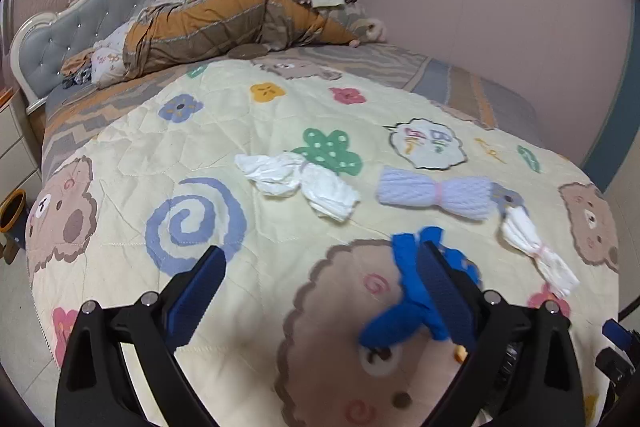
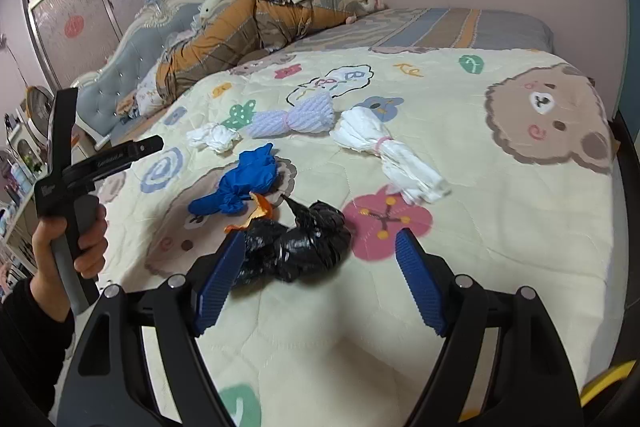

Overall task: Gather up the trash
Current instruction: 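Move both tools back to the bed toward another black bag and white tissue, then grasp the second black bag with the right tool while the left grasps the white tissue bundle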

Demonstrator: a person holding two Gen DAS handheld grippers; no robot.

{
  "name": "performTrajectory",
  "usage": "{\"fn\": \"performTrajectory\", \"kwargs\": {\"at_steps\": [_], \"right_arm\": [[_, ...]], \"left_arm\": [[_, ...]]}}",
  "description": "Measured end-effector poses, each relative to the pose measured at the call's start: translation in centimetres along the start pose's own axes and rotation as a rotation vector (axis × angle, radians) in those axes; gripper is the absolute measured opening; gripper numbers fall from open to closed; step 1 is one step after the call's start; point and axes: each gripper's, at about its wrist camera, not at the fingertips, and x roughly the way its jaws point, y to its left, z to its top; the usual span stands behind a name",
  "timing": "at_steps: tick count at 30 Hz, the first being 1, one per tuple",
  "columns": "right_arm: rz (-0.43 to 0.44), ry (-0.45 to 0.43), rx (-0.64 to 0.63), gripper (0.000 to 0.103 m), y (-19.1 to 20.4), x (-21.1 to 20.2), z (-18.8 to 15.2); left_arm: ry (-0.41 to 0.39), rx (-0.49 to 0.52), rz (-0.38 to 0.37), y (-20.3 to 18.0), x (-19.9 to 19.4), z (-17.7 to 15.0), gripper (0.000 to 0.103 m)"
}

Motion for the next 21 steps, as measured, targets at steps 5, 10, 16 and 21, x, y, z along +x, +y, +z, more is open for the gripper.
{"fn": "performTrajectory", "kwargs": {"at_steps": [5, 10, 16, 21], "right_arm": [[-0.009, 0.034, -0.020, 0.074, 0.8, 3.1, 0.7], [-0.021, 0.056, -0.045, 0.075, 1.6, 5.2, 1.3], [-0.051, 0.092, -0.084, 0.075, 2.2, 7.7, 0.9], [-0.043, 0.122, -0.068, 0.075, 2.4, 9.2, 0.6]], "left_arm": [[0.033, -0.040, 0.023, 1.5, 3.8, 1.5, 0.092], [0.052, -0.080, 0.046, 2.4, 7.1, 3.2, 0.092], [0.068, -0.090, 0.084, 2.1, 10.5, 5.1, 0.092], [0.132, -0.105, 0.078, 2.3, 13.9, 5.4, 0.087]]}}
